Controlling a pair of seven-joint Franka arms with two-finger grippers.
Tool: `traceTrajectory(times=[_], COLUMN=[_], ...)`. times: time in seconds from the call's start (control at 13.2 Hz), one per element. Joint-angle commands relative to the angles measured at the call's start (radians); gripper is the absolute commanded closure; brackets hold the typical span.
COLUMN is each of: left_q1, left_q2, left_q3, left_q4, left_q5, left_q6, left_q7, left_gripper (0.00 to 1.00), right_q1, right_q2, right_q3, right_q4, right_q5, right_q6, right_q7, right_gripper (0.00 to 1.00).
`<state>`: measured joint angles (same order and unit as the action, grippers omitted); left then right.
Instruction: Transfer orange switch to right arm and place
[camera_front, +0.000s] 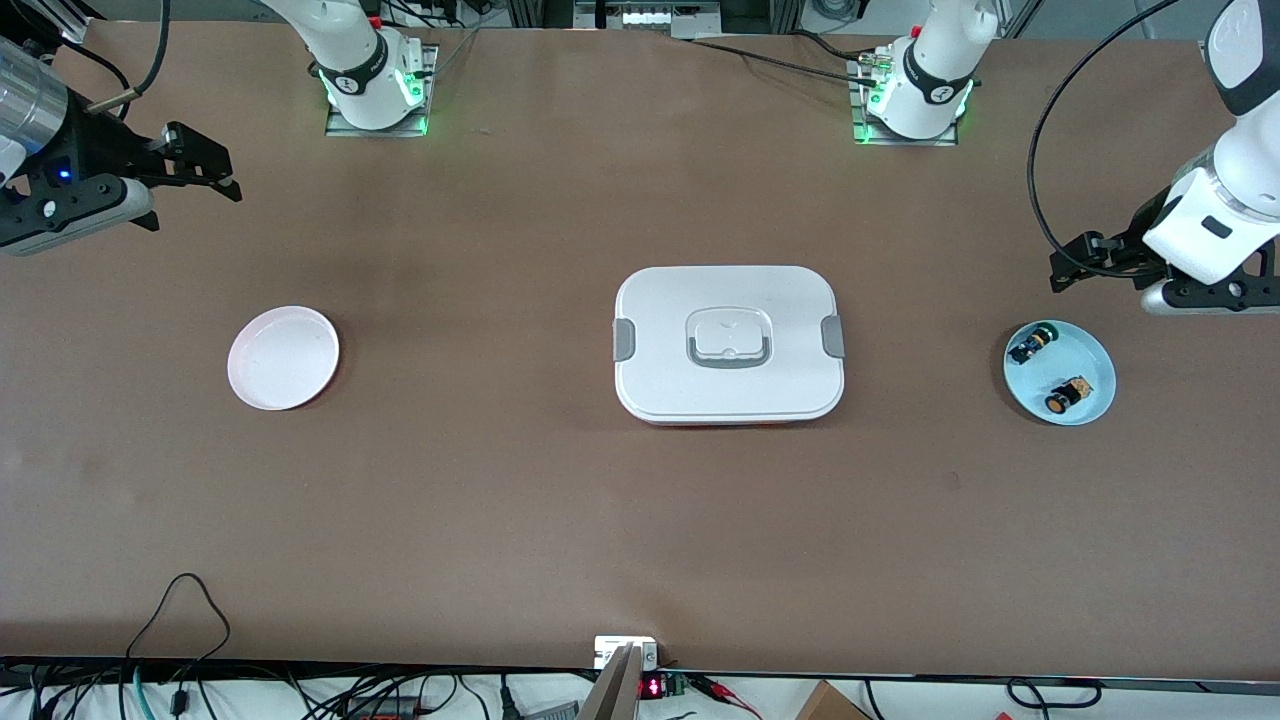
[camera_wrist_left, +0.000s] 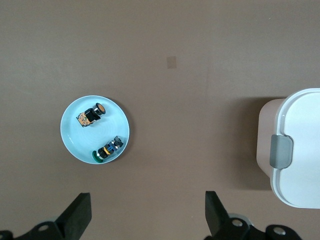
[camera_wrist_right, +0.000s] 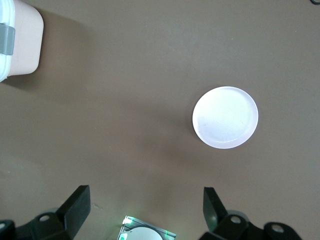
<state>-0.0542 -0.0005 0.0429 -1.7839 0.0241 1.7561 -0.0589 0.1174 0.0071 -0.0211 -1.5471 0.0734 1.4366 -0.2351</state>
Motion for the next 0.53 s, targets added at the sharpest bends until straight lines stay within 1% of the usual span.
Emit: traceTrajectory(times=[0.0, 0.3, 0.38, 0.46], left_q1=[-0.001, -0.003, 0.002, 0.023], left_q2=[0.060, 0.082, 0.105, 0.150], left_q3=[0.005, 0.006, 0.012, 0.014], left_q4=[0.072, 0.081, 0.109, 0.127], left_q5=[0.008, 0.010, 0.019, 0.020], left_q6=[-0.026, -0.023, -0.024, -0.023], left_q7=[-0.001, 0.002, 0.004, 0.004], left_gripper=[0.00, 0.00, 0.00, 0.00], right_q1=[0.013, 0.013, 0.013, 0.013], right_q2=[-0.003, 0.004, 0.005, 0.005], right_q3=[-0.002, -0.003, -0.003, -0.005], right_q4=[0.018, 0.018, 0.018, 0.018], right_q5=[-0.017, -0.015, -0.014, -0.015], right_q6=[-0.019, -0.013, -0.012, -0.010], right_q7=[-0.013, -0.015, -0.015, -0.013], right_gripper=[0.00, 0.00, 0.00, 0.00])
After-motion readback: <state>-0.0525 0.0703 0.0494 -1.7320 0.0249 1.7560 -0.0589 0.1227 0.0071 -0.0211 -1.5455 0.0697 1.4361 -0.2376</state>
